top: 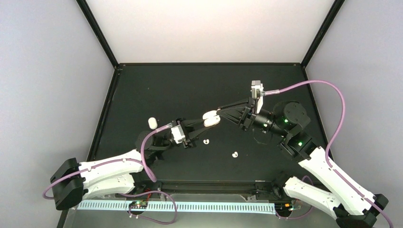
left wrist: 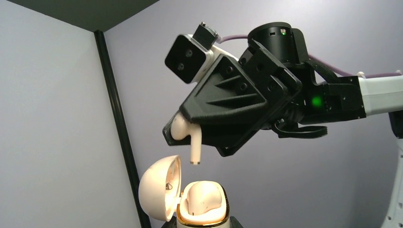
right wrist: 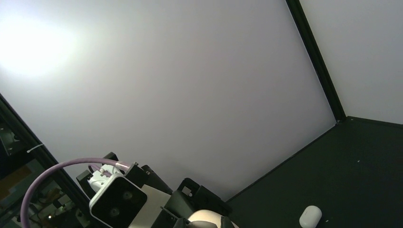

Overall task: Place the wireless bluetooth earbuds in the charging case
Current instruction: Place the earbud in the charging case.

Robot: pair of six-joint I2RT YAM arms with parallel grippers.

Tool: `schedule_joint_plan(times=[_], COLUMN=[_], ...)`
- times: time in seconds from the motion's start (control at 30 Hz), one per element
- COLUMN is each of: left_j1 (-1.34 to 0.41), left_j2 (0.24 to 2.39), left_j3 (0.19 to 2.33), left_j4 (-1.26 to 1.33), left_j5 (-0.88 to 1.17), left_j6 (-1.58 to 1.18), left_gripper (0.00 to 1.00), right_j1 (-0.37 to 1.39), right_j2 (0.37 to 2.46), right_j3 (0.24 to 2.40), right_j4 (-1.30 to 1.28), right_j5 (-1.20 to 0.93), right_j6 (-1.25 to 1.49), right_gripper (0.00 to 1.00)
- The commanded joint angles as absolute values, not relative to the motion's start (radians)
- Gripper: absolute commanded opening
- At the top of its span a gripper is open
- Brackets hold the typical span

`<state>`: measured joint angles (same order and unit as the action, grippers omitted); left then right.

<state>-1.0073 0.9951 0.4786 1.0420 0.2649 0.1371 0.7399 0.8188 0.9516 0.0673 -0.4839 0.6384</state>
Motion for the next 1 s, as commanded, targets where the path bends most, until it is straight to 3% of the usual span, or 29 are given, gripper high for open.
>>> schedule_joint_plan(times=[0.0,0.97], left_j1=[-1.021,-1.039], left_j2=[1.002,1.000], left_j3=[0.528,0.557], left_j4=[1.106,1.064], left_j5=[0.215,0.165], left_j6=[0.193,0.189], left_gripper=[0.02,0.02], right_j1=[0.738,0.736], right_j2=[0.822,0.863], right_j3=[0.980,0.987], right_j4=[0.050,-0.013], right_j5=[-0.466,-0.446], right_j6=[0.652,0.628], right_gripper=[0.10,0.10])
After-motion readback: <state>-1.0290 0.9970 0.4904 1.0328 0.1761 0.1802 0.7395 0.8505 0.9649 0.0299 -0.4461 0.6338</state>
